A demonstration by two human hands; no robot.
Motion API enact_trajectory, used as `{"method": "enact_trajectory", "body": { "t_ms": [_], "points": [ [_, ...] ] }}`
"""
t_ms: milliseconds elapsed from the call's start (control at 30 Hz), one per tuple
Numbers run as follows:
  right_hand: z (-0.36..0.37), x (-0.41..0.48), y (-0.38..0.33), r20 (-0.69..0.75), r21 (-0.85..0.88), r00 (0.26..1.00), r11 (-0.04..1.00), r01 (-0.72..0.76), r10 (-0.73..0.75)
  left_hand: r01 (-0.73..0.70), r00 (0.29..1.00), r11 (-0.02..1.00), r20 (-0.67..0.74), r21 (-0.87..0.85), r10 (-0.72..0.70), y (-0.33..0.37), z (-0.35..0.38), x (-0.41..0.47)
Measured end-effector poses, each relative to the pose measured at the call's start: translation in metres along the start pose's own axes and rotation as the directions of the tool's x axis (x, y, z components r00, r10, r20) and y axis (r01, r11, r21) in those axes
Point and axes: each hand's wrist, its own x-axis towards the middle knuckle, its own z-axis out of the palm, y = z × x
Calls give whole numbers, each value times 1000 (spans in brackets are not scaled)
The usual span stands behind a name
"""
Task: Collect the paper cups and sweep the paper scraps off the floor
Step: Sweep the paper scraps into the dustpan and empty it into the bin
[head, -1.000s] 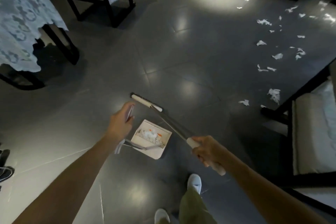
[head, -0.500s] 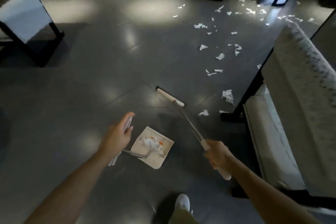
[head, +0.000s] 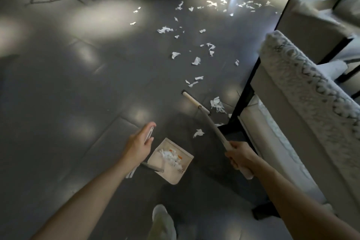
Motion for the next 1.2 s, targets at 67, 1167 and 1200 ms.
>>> {"method": "enact_trajectory", "body": {
  "t_ms": [67,1167,1200],
  "points": [
    [-3,9,-12,-17,32,1000,999,-10,11,-18,1000,1000,16,-11,18,-4,3,23],
    [16,-29,-153,287,450,930,825,-342,229,-281,935,959,219,-23,279,-48,-17,232],
    [15,-29,-158,260,463,941,828,-317,215,-280,935,960,217,-27,279,-48,-20,237]
  ]
}}
